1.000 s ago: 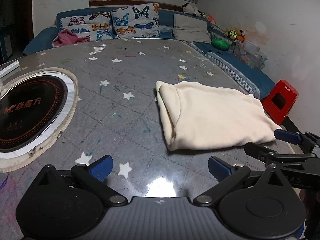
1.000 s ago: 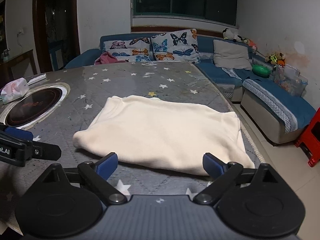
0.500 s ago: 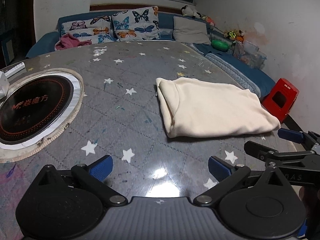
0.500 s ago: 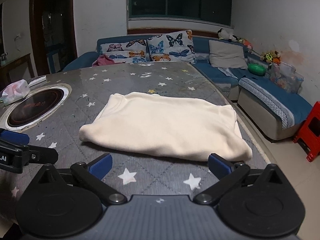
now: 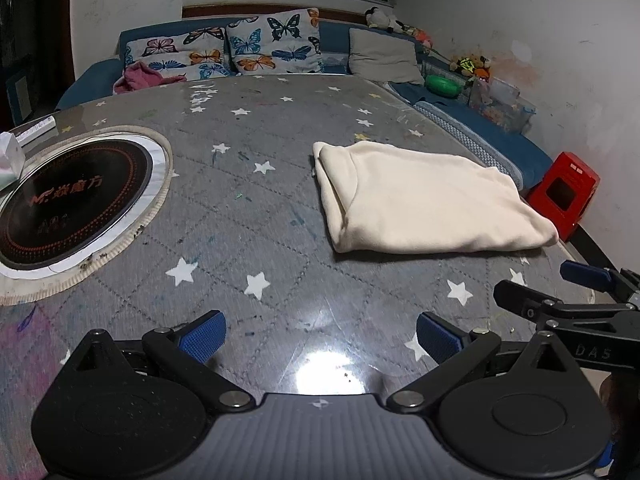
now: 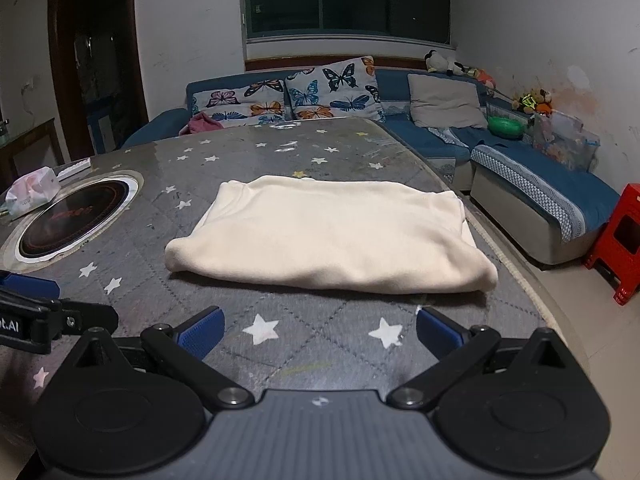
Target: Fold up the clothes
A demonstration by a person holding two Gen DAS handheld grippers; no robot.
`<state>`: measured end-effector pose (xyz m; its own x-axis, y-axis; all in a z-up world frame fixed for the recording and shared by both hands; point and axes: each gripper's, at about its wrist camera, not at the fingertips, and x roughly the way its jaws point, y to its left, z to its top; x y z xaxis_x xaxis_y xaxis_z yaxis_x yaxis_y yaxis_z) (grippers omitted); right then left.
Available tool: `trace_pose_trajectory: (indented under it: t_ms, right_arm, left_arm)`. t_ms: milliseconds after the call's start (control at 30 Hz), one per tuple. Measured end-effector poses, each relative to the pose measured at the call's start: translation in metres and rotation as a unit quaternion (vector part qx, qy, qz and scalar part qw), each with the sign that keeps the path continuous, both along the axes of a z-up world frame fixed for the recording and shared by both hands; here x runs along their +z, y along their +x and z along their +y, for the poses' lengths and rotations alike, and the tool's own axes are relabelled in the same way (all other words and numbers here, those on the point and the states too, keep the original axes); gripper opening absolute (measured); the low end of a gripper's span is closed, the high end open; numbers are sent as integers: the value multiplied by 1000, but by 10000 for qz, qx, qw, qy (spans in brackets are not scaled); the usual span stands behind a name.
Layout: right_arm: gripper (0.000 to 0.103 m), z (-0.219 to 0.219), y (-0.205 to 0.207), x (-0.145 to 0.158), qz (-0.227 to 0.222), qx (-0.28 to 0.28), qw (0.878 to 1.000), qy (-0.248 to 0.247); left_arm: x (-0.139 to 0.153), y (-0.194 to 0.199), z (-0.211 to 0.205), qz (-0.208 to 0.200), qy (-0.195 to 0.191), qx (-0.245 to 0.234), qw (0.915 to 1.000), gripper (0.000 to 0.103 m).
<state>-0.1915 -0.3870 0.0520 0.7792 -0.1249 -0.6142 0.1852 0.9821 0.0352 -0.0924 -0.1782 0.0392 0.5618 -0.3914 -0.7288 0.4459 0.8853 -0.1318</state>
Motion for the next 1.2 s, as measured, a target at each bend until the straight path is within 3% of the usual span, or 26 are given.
trace_pose_trajectory:
  t_ms: [1200]
  right_arm:
    - [103,7,-10,2,-73,-5,10000,-15]
  left_arm:
    - [2,-9,-4,-102,121,17,9999,103]
